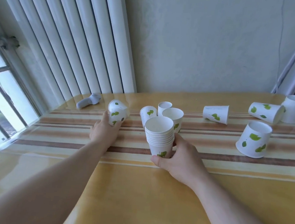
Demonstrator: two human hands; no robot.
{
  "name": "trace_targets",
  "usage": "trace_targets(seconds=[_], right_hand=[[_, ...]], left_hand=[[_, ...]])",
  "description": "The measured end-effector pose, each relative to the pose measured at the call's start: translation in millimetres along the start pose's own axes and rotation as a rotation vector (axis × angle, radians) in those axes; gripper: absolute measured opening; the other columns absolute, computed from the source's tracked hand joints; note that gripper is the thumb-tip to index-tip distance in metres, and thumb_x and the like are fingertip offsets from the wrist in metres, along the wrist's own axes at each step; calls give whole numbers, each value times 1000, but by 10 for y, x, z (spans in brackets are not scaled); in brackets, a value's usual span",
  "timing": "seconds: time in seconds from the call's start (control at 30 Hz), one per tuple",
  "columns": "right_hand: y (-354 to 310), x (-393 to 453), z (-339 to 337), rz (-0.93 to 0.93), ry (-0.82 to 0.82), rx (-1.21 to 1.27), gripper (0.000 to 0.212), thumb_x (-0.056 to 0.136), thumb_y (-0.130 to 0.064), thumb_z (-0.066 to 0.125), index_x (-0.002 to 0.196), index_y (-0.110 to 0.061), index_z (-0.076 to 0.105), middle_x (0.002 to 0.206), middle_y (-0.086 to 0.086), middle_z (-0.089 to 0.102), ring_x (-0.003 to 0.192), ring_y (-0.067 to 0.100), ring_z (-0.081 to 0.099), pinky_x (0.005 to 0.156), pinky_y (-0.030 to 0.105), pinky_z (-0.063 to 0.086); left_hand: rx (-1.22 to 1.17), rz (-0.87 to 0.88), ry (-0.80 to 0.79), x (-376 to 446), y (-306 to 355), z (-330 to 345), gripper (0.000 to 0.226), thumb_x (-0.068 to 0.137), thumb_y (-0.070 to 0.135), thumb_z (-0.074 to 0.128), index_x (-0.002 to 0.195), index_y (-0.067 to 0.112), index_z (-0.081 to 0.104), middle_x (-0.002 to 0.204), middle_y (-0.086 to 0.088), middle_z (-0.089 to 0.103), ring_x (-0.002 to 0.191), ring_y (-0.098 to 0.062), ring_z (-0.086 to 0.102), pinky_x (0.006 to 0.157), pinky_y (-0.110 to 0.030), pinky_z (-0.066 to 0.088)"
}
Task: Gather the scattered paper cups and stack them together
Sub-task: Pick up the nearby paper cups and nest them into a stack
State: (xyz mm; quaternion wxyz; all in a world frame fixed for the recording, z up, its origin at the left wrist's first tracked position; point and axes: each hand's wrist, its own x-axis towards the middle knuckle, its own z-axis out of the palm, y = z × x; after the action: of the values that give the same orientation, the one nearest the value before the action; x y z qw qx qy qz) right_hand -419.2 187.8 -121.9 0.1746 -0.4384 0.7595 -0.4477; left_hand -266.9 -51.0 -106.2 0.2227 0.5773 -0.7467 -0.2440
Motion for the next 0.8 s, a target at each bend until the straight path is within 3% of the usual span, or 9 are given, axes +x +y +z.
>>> trace_targets(seconds=[0.13, 0.23, 0.3, 0.37, 0.43, 0.53, 0.6, 0.7, 0.8], right_hand=[[0, 11, -4, 9, -6, 8, 48, 72, -49, 93, 108, -41, 61, 103, -25, 72, 95, 1, 73, 79, 30, 58], [-21, 8, -7, 9, -8, -1, 52, 72, -50, 92, 112, -40, 62, 105, -24, 72, 96, 3, 73, 84, 34, 60], [-26, 6, -4, 5, -11, 0, 53, 71, -49, 92, 114, -40, 62, 105, -23, 73, 95, 4, 73, 84, 35, 61], [-27, 4, -7, 5, -21, 6, 52, 72, -49, 92, 114, -39, 62, 105, -21, 72, 95, 5, 73, 84, 36, 61], [-21, -1, -15, -3, -28, -1, 51, 74, -49, 91, 115, -39, 62, 107, -21, 72, 96, 5, 73, 86, 37, 61], [-23, -12, -25, -12, -22, -8, 54, 74, -52, 90, 118, -39, 61, 109, -20, 71, 99, 7, 73, 89, 39, 60], [-19, -14, -27, -17, -16, -4, 55, 73, -52, 89, 118, -41, 60, 110, -20, 71, 99, 7, 73, 89, 39, 60], [-28, -17, -35, -16, -20, 12, 56, 73, -51, 89, 119, -43, 59, 111, -21, 71, 99, 6, 73, 89, 39, 60], [-37, -9, -31, -24, -26, 13, 57, 73, -52, 88, 122, -42, 60, 112, -21, 71, 99, 6, 72, 90, 40, 60]], left_hand=[[-82, 93, 140, -166, 0, -13, 64, 96, 44, 59, 156, 25, 47, 119, -3, 69, 120, -33, 63, 99, -48, 51], [-401, 65, 116, -349, 31, -91, 76, 92, 39, 68, 163, 34, 40, 112, 9, 67, 98, -15, 66, 83, -37, 51], [-651, 47, 90, -480, 162, -133, 67, 81, 34, 74, 146, 35, 57, 108, 3, 70, 90, -21, 68, 76, -34, 54], [-859, 102, 25, -627, 364, -177, 56, 70, 30, 77, 124, 23, 64, 108, -11, 73, 102, -38, 72, 92, -47, 64], [-980, 265, -70, -787, 601, -237, 50, 68, 25, 80, 114, 12, 64, 105, -18, 74, 105, -38, 75, 101, -51, 61], [-1003, 506, -208, -990, 896, -320, 18, 78, 11, 78, 95, 15, 73, 88, -5, 76, 88, -21, 75, 86, -35, 62], [-920, 597, -307, -1072, 962, -304, 20, 83, 6, 75, 93, 23, 79, 91, -1, 81, 89, -21, 78, 82, -32, 61], [-771, 587, -376, -1107, 872, -207, 34, 79, 11, 79, 112, 22, 78, 105, -6, 83, 109, -38, 76, 96, -53, 62], [-736, 529, -392, -1091, 743, -136, 48, 80, 8, 76, 127, 12, 71, 113, -11, 82, 114, -38, 74, 103, -62, 58]])
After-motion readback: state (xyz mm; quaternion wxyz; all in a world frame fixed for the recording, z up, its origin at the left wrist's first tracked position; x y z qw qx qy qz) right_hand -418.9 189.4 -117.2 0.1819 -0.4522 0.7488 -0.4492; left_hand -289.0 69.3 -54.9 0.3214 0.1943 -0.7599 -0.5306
